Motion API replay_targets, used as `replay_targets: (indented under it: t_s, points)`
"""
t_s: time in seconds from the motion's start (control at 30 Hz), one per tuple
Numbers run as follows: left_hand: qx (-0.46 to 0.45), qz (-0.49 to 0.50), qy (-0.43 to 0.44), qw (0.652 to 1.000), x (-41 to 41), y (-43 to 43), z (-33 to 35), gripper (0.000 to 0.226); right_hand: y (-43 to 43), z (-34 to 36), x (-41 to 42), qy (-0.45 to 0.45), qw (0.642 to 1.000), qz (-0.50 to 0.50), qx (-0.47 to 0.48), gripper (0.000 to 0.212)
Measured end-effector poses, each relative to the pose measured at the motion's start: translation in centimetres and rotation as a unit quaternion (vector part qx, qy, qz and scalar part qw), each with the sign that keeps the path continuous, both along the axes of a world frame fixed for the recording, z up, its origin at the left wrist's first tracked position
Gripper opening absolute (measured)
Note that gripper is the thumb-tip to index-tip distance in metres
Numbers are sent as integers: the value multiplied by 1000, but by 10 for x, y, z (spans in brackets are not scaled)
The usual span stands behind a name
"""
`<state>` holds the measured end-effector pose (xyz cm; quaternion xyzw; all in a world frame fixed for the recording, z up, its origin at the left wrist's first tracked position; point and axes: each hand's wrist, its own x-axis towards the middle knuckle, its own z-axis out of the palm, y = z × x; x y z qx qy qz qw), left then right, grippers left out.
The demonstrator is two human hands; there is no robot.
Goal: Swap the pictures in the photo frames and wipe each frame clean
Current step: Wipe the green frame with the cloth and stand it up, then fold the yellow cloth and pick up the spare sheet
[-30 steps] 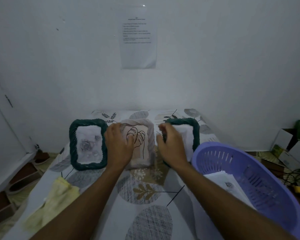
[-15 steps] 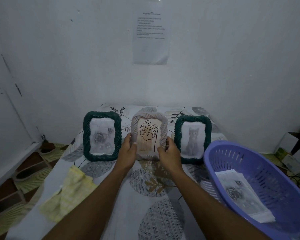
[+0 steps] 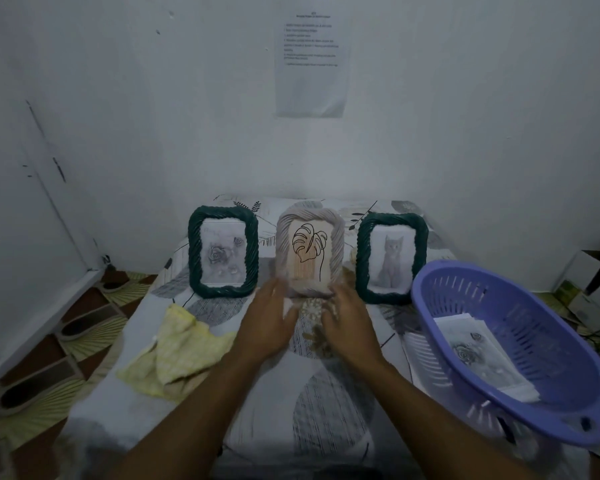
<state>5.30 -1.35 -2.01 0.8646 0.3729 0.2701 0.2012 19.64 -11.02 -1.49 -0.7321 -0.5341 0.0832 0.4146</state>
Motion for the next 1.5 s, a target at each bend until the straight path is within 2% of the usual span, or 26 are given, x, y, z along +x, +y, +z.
replay_targets:
  t_s: [0.07, 0.2, 0.27, 0.37, 0.43, 0.5, 0.6, 0.7, 0.77, 0.87, 0.9, 0.97, 1.03, 1.07, 1.17, 1.3, 1.4, 1.5]
  points:
    - [84, -7, 93, 992, -13, -19, -6, 54, -21, -9, -5, -85, 995, 27, -50, 43]
    - [161, 20, 220, 962, -40, -53, -27, 59, -54, -16, -11, -208, 972, 42, -98, 43]
    - [161, 25, 236, 958, -49, -65, -33, 60, -64, -23, -12, -236, 964, 48, -116, 44]
    - [163, -29, 245, 955, -54, -68, -17, 60, -71, -31, -14, -243, 961, 39, -124, 49]
    - [207, -60, 221, 951, -62, -67, 1, 51, -72, -30, -15, -250, 961, 27, -116, 47]
    - [240, -33, 197, 950, -75, -60, 12, 50, -72, -29, -17, -247, 962, 24, -113, 47]
    - [183, 50, 222, 957, -103, -46, 16, 56, -75, -27, -19, -242, 962, 26, -121, 46]
    - [105, 66, 238, 963, -122, -36, 7, 39, -76, -23, -20, -241, 962, 23, -124, 49]
    - [57, 61, 167, 982, -127, -37, 4, 40, -78, -21, -22, -241, 961, 25, -134, 48]
    - [-46, 59, -16, 997, -125, -44, 16, 34, -78, -14, -28, -207, 968, 39, -136, 43]
    - [-82, 49, -75, 993, -121, -47, 24, 31, -76, -8, -32, -165, 977, 54, -126, 43]
    - [-156, 27, -169, 973, -107, -55, 47, 27, -74, 12, -46, -9, 991, 90, -102, 44]
    - [-202, 14, -231, 952, -90, -62, 66, 21, -68, 30, -61, 122, 983, 117, -67, 46]
    - [-218, 16, -254, 942, -82, -65, 73, 21, -65, 38, -66, 144, 980, 124, -50, 48]
    - [-306, 17, -349, 886, -67, -67, 86, 21, -59, 51, -70, 160, 978, 130, -25, 47]
    - [-429, -12, -474, 769, -54, -77, 104, 24, -57, 60, -67, 183, 973, 140, 5, 46]
    - [-458, -32, -522, 719, -45, -84, 116, 24, -55, 64, -66, 167, 976, 139, 25, 39]
    - [-470, -45, -564, 677, -44, -83, 127, 23, -57, 65, -63, 129, 980, 150, 17, 19]
